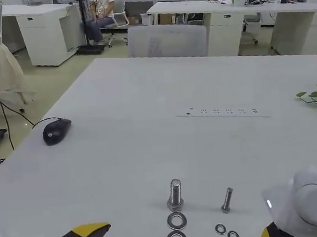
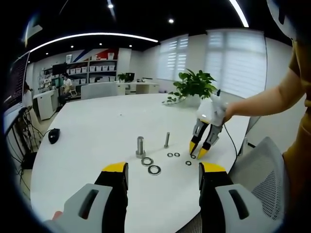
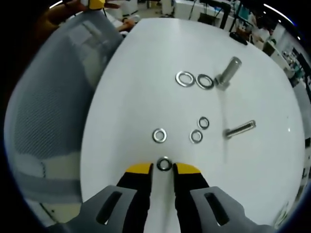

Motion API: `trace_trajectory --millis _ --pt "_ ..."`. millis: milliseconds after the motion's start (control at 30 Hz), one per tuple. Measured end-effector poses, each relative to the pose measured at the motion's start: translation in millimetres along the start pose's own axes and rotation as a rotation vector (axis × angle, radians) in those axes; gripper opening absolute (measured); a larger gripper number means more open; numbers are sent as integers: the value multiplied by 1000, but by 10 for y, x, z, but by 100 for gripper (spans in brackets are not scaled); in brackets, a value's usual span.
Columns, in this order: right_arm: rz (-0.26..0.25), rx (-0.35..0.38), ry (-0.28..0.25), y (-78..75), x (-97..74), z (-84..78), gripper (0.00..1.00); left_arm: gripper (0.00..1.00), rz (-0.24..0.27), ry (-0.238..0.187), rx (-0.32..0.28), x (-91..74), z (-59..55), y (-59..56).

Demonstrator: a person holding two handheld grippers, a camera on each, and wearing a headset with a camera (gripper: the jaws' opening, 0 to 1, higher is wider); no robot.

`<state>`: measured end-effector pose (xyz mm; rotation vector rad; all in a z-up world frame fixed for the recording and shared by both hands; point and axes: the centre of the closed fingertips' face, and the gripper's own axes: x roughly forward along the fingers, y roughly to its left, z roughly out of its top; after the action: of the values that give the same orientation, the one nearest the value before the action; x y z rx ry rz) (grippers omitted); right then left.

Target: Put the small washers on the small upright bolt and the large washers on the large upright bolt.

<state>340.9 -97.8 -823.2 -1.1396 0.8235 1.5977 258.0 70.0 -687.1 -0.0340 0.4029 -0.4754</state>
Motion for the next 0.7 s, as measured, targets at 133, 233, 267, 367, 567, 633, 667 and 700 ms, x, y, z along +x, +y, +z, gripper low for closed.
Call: trace_trajectory --millis 133,233,267,367,567,633,667,700 --pt "9 -17 0 -12 0 -6 18 58 -4 -3 -1 14 9 -12" --pt "10 -27 -4 -24 -1 -8 16 58 -6 0 -3 19 0 -23" --pt "8 -27 -5 -31 0 -7 16 58 -8 -2 -3 20 3 -30" --pt "3 -30 -2 -31 1 -8 15 58 -7 -1 -2 20 1 -32" --pt "-3 9 -3 -34 5 7 16 58 -7 -1 -3 17 -1 -27" --pt "-4 10 -8 -29 5 14 16 58 -5 0 -2 12 -2 -21" --pt "-6 10 -11 -29 6 14 16 58 -5 -3 -3 10 1 -18" --pt "-7 22 -16 -30 6 13 16 58 -5 -3 -6 8 1 -15"
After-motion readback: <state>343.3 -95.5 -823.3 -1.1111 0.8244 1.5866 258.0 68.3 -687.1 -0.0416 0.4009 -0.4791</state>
